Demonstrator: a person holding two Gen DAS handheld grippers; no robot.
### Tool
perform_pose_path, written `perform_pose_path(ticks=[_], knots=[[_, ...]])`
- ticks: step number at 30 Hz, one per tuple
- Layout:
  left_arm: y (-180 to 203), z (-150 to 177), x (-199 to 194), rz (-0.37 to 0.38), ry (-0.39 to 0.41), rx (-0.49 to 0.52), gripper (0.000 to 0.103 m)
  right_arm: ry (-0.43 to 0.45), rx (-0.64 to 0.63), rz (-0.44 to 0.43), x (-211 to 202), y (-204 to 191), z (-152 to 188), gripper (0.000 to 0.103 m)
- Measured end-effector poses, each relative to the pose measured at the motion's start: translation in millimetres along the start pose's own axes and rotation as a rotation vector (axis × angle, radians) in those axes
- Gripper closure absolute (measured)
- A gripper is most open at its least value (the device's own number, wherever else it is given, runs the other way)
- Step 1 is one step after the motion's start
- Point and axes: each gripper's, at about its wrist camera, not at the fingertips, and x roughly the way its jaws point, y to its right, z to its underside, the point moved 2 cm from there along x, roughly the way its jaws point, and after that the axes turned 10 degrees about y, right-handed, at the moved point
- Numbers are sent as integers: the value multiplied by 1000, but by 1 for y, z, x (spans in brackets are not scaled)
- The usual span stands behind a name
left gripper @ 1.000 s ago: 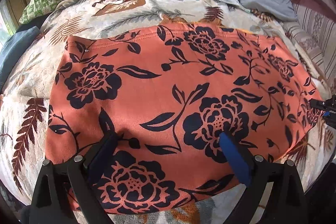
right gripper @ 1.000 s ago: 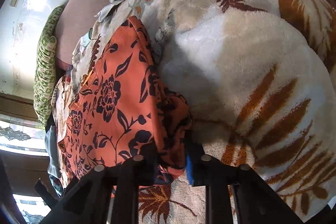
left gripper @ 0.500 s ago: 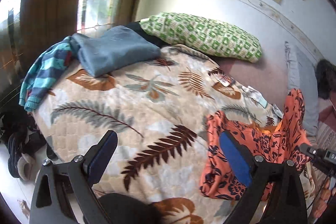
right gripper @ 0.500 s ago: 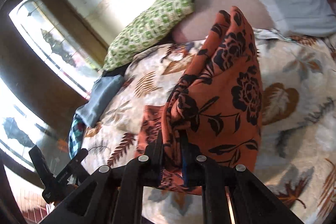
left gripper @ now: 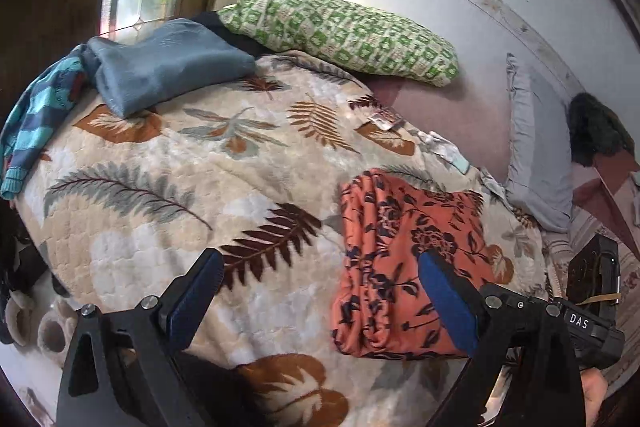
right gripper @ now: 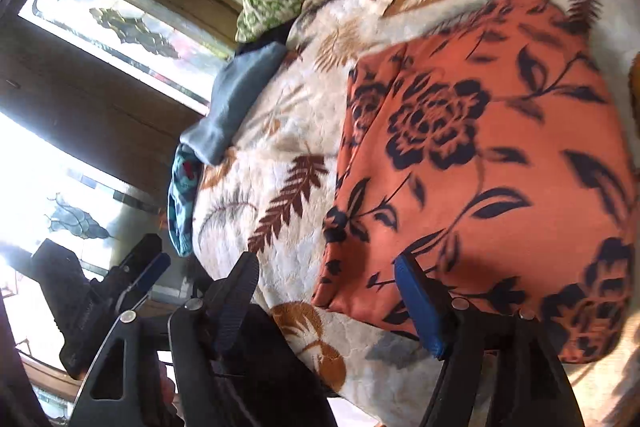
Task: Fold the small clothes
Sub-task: 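Grasp the folded shirt edge with the right gripper and fold it over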
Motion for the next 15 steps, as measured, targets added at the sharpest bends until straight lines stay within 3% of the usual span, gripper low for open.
perform_pose_path(ticks=[3, 7, 9, 11, 12, 14, 15], knots=[[54, -3, 14, 151, 11, 83, 5, 104, 90, 45, -40, 31, -11, 29], [100, -2, 59, 217, -39, 123, 5, 176, 217, 97, -77, 81, -11, 29], [105, 13, 101, 115, -124, 179, 5, 200, 271, 107, -91, 105, -15, 29], [92, 44, 150, -69, -286, 252, 5, 229, 313, 106, -101, 124, -25, 29], [80, 60, 166, -112, -364, 245, 5, 239, 325, 98, -102, 132, -33, 29], [64, 69, 166, -62, -343, 147, 2, 250, 343, 72, -100, 145, -52, 29], [65, 70, 163, -64, -336, 170, 2, 249, 350, 55, -95, 150, -63, 29]])
